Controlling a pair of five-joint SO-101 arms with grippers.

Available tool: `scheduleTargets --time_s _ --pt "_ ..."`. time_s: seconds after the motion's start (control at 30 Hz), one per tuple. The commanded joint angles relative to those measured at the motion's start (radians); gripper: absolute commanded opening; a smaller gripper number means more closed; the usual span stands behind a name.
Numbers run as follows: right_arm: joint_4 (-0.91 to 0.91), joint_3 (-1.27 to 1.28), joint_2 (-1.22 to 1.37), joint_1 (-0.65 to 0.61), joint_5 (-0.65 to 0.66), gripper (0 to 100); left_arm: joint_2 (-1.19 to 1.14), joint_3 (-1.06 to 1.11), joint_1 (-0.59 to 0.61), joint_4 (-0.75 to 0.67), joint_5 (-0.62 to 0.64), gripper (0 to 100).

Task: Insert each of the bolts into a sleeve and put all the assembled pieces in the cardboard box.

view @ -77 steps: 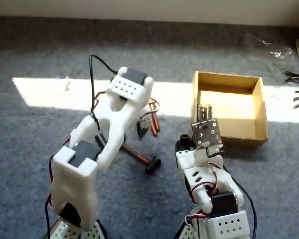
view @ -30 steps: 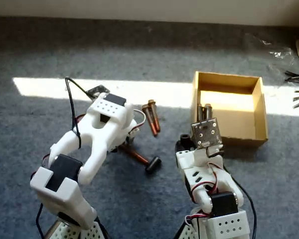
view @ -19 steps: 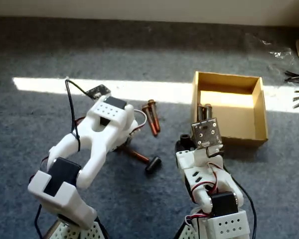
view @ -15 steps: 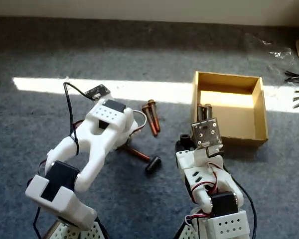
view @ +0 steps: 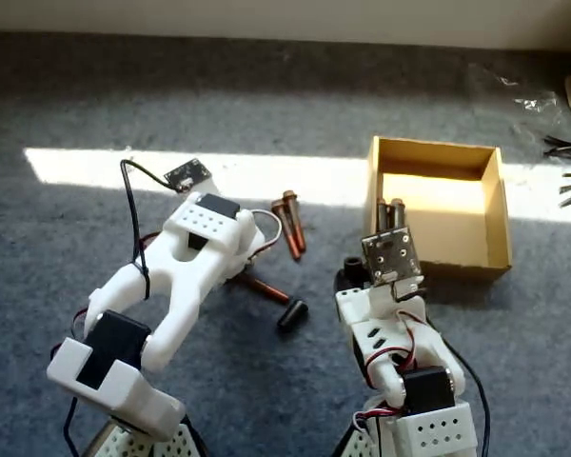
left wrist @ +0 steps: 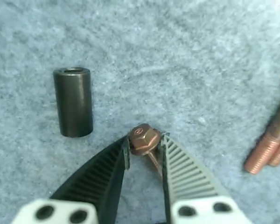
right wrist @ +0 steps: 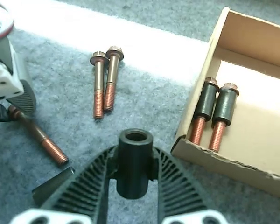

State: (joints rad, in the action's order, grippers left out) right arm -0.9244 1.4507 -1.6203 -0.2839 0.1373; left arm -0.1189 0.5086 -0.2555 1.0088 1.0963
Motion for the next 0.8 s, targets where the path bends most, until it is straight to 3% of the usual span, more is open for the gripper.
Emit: scheduleTargets --time_s 0.0,0.2,0.43,0.77 --pt "0.035 -0.008 -0.010 -0.004 0.012 0.5 0.012 -0.004 0.012 -0.026 0.002 3" --pt "0.035 -0.007 -0.010 -0.004 0.014 0.5 0.013 -0.018 0.013 -0.020 0.002 3" --pt "0.035 -0.007 -0.010 -0.004 0.014 0.5 0.004 -0.160 0.012 0.203 0.000 3" --pt "0.036 -0.007 -0.010 -0.004 0.015 0.5 0.001 -0.174 0.005 0.203 -0.086 3"
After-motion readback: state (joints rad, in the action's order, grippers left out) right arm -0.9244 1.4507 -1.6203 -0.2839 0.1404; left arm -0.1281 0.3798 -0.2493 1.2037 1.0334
